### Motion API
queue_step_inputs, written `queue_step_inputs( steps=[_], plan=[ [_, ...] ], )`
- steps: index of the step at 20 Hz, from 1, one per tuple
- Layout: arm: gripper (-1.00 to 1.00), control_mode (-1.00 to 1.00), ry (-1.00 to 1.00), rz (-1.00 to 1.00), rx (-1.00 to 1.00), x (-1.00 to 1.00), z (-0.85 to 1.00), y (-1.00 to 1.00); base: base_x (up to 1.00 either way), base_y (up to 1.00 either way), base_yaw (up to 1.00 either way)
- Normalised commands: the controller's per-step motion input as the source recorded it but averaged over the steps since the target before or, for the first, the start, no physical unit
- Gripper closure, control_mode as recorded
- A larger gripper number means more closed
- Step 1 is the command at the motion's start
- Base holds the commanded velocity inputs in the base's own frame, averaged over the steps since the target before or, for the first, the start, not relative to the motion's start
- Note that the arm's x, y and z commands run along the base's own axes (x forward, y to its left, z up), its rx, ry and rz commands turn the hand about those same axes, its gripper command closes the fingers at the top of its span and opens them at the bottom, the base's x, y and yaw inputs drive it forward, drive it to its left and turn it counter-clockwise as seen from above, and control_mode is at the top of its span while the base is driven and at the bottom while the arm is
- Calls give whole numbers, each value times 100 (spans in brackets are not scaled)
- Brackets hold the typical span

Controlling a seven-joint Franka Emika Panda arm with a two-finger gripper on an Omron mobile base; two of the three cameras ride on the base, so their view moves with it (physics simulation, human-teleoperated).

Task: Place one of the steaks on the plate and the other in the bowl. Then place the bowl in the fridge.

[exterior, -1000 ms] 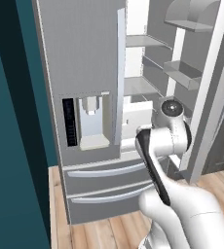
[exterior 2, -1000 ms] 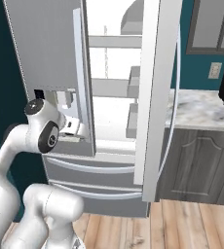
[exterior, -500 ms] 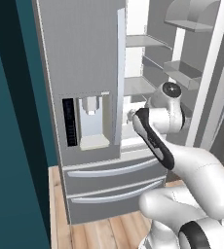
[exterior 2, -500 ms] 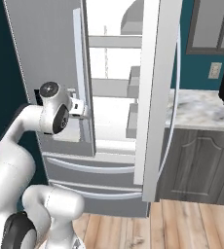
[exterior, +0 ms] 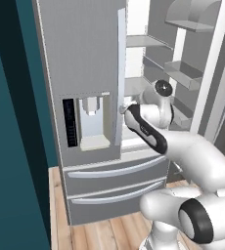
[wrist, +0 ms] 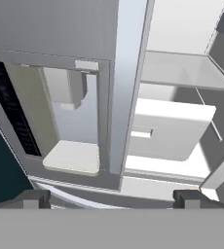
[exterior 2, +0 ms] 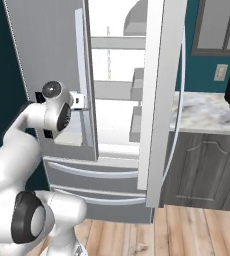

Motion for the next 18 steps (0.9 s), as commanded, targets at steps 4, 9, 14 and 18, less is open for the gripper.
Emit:
queue_step_inputs(
  steps=[4, 9, 14, 18],
  plan=[
    [-100, -100, -2, -2, -9, 21, 0, 15, 0, 0, 0],
    [-100, -100, 4, -6, 3, 28, 2, -14, 0, 0, 0],
    [-100, -100, 0, -2, 2, 27, 5, -4, 0, 0, 0],
    [-100, -100, 6, -6, 0, 50, 26, 0, 0, 0, 0]
  ],
)
